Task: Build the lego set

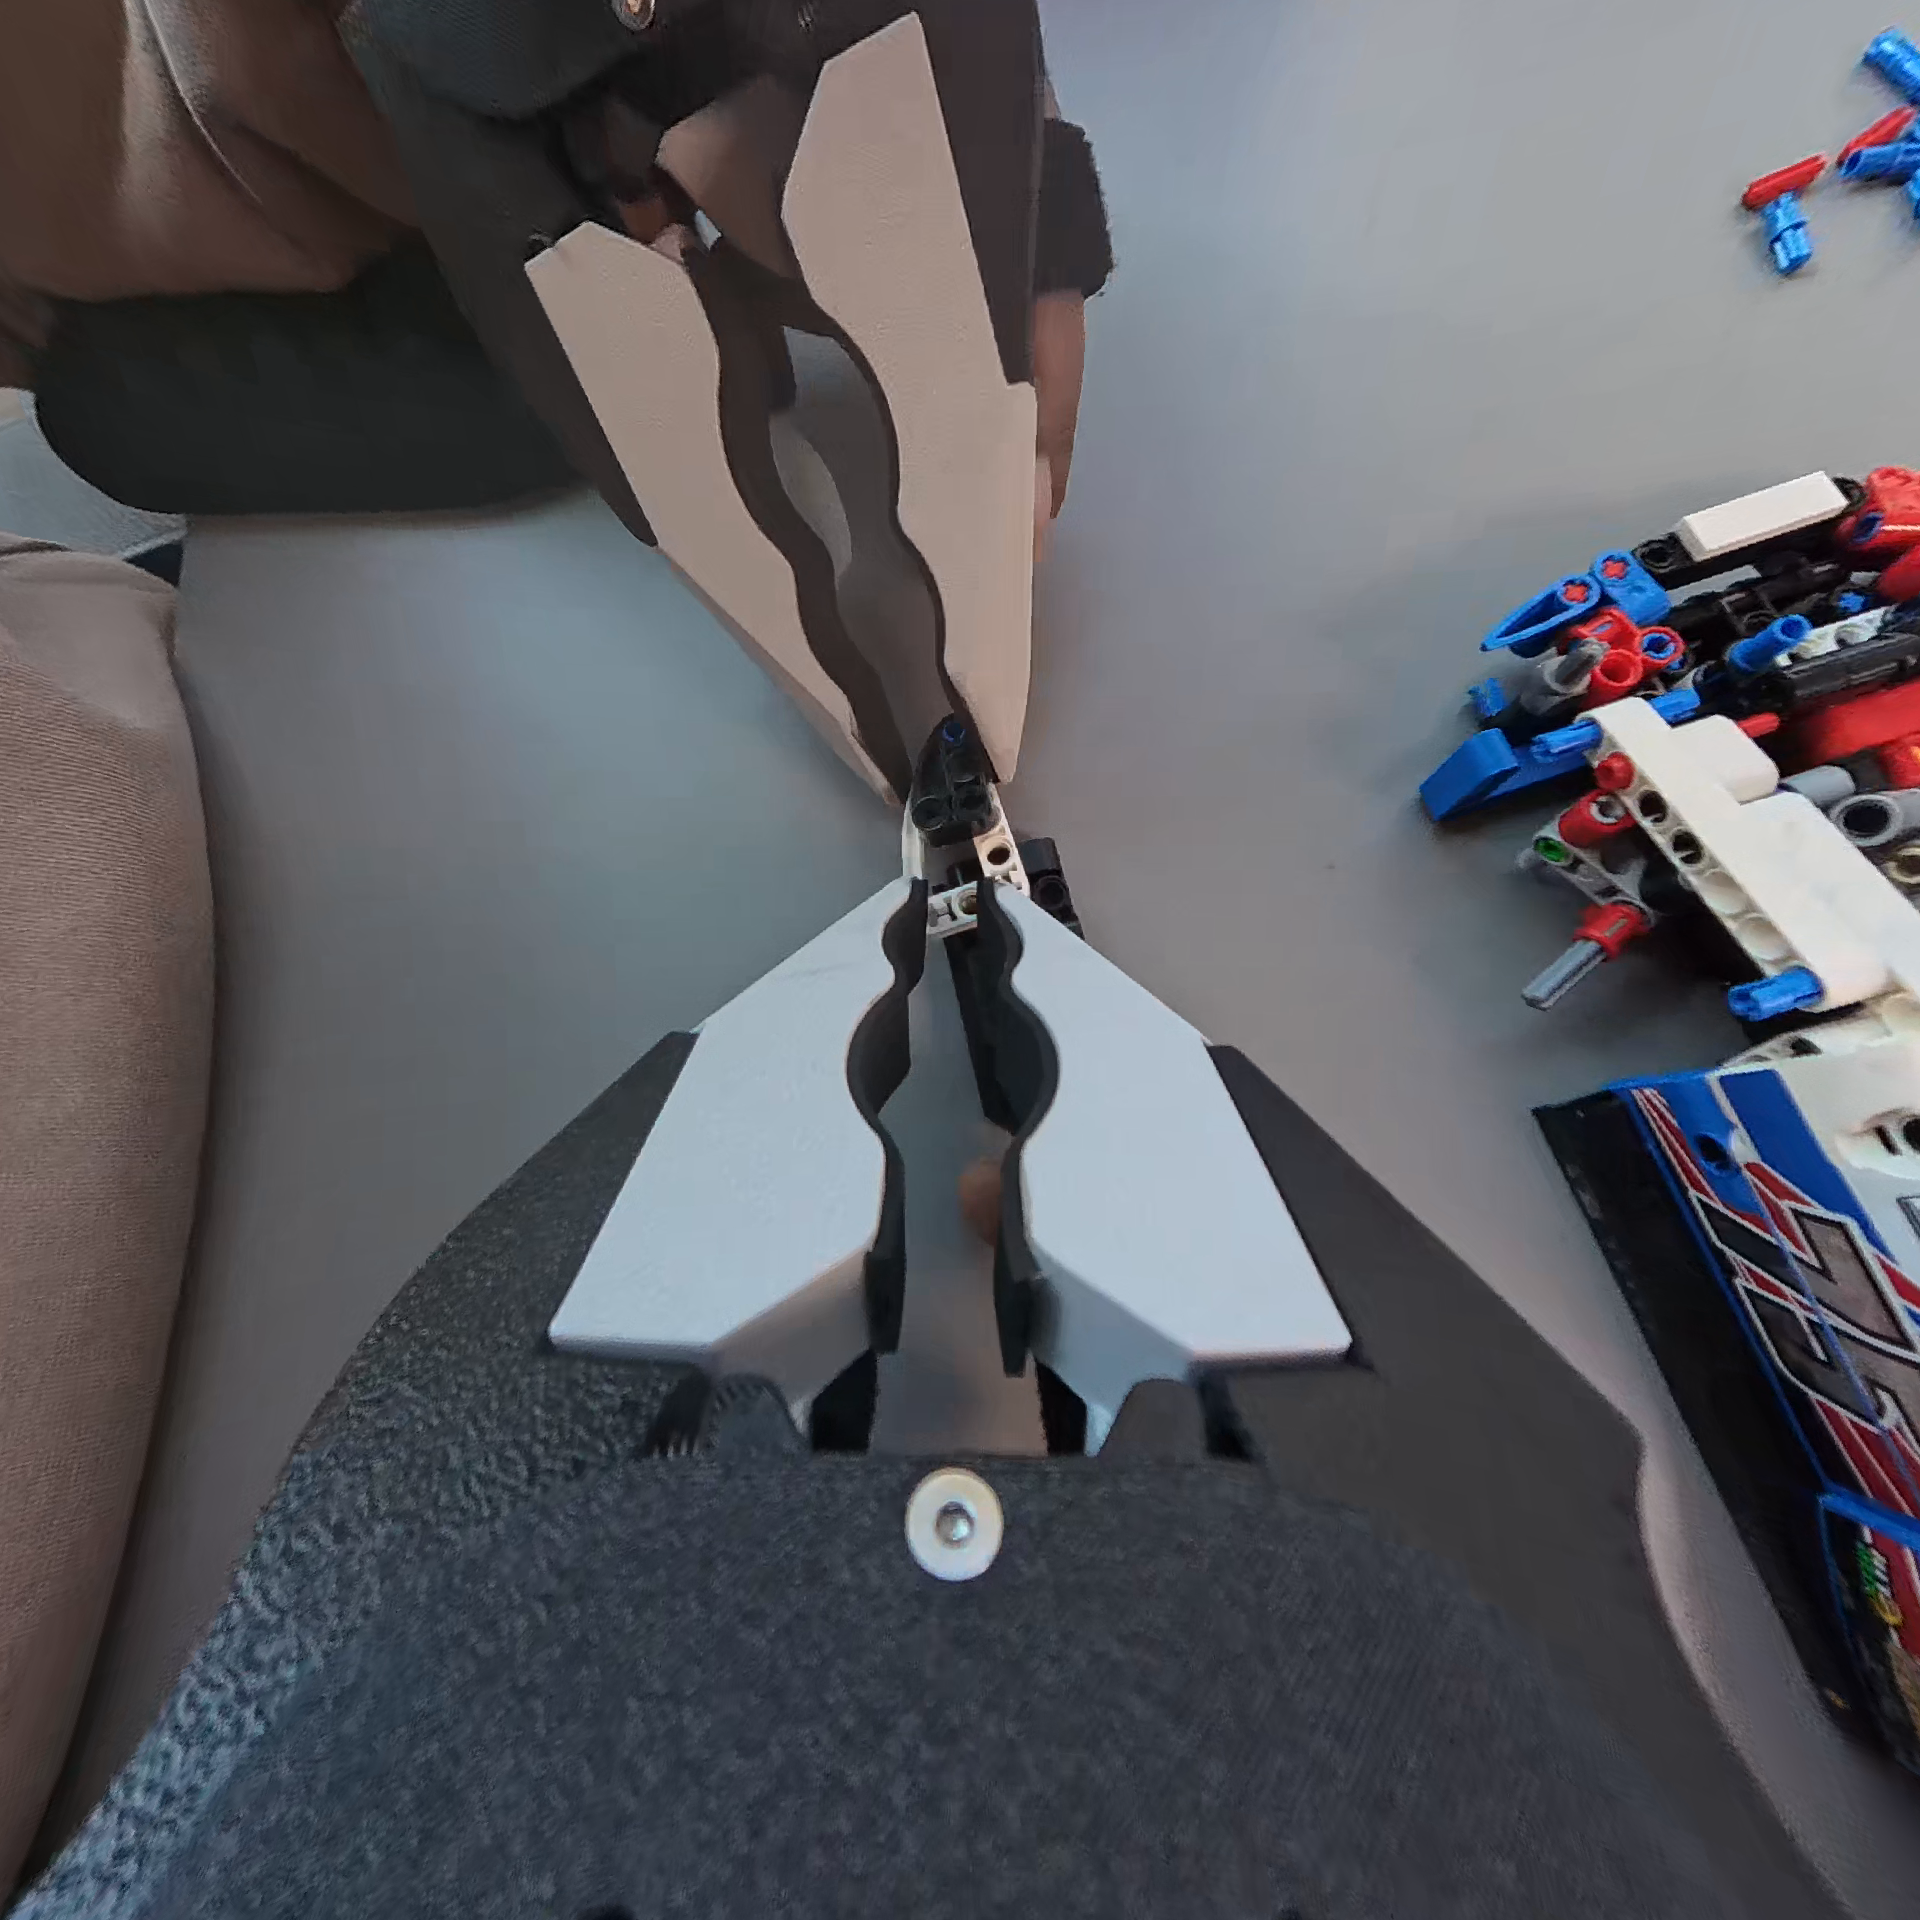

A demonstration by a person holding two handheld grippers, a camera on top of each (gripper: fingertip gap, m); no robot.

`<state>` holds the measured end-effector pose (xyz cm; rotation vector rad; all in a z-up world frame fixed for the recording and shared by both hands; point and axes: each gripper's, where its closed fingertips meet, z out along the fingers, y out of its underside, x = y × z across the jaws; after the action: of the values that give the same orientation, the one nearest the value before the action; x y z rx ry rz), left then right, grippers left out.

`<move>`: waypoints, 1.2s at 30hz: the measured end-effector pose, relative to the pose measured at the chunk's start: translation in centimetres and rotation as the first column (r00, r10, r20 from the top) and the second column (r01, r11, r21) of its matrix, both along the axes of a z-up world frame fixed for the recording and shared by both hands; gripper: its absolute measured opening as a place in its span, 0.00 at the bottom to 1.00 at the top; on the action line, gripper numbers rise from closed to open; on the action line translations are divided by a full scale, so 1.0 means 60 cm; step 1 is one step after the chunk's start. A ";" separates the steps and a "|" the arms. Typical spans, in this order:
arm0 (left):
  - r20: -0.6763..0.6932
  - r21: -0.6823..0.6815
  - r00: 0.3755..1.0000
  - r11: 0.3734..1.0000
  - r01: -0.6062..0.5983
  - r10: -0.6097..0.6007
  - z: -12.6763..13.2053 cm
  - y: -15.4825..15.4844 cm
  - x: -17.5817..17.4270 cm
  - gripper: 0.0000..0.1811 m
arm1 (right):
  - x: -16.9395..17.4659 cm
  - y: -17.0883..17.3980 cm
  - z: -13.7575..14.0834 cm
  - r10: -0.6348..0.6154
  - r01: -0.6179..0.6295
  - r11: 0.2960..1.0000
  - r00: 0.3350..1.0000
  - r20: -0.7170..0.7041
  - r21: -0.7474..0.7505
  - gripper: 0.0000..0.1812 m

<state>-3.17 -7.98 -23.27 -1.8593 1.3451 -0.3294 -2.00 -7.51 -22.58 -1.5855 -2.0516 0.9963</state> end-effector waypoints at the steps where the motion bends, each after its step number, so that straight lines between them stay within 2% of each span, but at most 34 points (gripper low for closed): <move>1: -0.010 0.008 1.000 1.000 0.009 -0.009 0.000 0.001 0.000 0.08 | 0.000 0.001 0.000 0.007 -0.007 1.000 1.000 0.014 -0.004 0.02; 13: -0.015 -0.033 0.995 0.994 0.101 -0.102 -0.001 0.000 0.001 0.08 | -0.001 0.008 -0.008 0.094 -0.112 0.985 0.987 0.128 0.135 0.00; 21: -0.017 -0.041 0.991 0.991 0.130 -0.130 0.003 -0.001 0.002 0.08 | 0.000 0.007 -0.010 0.047 -0.065 0.985 0.992 0.117 0.159 0.00; 36: -0.005 -0.014 0.998 0.998 0.056 -0.056 -0.004 0.002 0.001 0.09 | -0.001 0.009 -0.009 -0.019 0.017 0.964 1.000 0.007 0.265 0.00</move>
<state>-3.12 -7.87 -23.51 -1.8373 1.4037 -0.3643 -2.05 -7.00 -23.09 -1.4687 -2.0726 0.6745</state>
